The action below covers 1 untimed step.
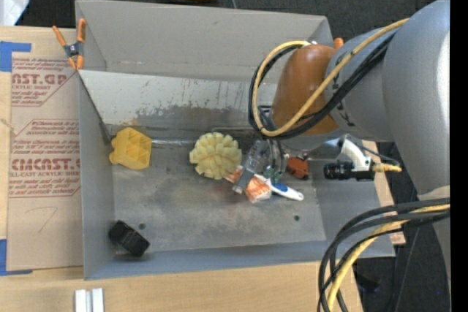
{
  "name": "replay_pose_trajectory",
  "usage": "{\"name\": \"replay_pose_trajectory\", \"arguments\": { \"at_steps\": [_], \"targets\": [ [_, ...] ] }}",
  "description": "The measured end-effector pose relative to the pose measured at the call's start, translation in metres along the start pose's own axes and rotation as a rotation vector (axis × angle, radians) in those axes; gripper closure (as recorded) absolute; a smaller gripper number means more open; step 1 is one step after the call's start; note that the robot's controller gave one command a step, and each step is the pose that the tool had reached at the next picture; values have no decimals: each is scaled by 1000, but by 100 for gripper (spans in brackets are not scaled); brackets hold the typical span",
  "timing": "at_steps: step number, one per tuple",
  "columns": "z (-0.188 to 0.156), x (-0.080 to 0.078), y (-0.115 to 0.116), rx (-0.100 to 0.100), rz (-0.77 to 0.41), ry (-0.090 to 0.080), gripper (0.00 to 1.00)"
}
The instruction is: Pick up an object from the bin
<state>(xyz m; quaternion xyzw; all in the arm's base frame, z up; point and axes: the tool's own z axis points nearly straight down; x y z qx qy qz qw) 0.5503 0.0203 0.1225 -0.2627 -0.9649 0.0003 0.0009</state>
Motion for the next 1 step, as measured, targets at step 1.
{"name": "replay_pose_trajectory", "arguments": {
  "at_steps": [1],
  "targets": [
    [-32,1,0,1,-1,1,100]
  ]
}}
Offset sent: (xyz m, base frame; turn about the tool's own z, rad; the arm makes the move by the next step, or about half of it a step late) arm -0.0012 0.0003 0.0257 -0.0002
